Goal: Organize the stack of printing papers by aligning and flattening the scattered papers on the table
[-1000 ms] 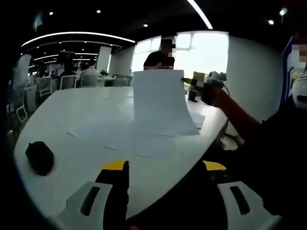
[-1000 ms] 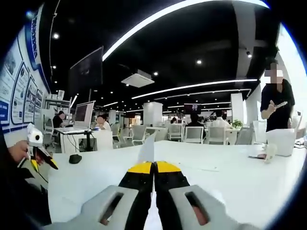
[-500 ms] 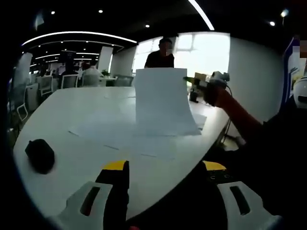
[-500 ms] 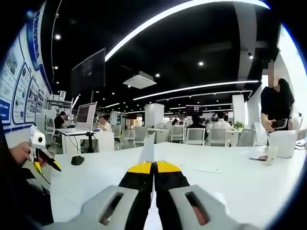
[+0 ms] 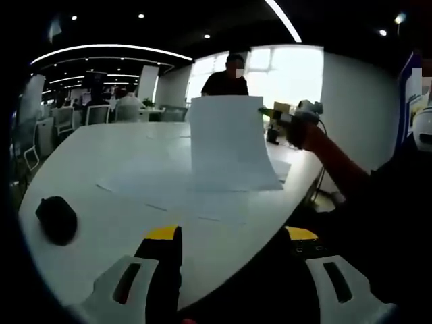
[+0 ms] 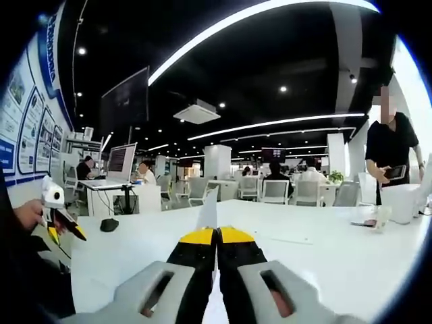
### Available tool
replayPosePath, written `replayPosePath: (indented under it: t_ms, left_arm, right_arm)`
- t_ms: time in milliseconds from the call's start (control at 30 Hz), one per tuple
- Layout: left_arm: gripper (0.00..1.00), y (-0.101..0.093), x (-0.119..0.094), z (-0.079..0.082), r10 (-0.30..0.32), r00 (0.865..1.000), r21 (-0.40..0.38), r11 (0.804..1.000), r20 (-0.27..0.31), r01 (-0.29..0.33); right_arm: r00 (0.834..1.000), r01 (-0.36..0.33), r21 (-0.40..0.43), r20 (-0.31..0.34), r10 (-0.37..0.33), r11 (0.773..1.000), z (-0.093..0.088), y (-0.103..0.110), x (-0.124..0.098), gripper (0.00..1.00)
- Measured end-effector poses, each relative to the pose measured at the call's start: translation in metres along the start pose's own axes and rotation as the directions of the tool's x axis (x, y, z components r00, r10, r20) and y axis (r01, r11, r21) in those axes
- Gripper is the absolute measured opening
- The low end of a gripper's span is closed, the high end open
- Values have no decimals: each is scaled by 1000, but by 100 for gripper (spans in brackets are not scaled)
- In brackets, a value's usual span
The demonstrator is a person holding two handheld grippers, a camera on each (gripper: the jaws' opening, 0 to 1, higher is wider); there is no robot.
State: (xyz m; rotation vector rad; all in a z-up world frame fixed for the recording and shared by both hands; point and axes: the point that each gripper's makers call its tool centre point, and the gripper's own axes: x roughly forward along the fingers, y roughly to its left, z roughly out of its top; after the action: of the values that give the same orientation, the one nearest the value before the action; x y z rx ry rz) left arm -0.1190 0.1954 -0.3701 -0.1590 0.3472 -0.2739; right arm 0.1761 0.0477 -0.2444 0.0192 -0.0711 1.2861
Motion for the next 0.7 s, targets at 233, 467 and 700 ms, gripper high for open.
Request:
replayPosePath:
  t_ms: [233, 467, 700]
  left_arm:
    - [62, 0, 0, 1, -2, 1000, 4, 1000, -2, 2]
    - [62, -1, 1, -1, -2, 1000, 2, 1000, -6, 2]
    - [62, 0, 0, -3, 2, 1000, -2, 1000, -7, -2]
  right_arm:
    - [1000, 3, 4, 0, -3, 1000, -1, -2, 0, 0]
    - [1000, 3, 10, -2, -3, 1000, -5, -1, -1, 0]
    - [1000, 4, 10, 3, -4, 1000, -4, -1, -1, 0]
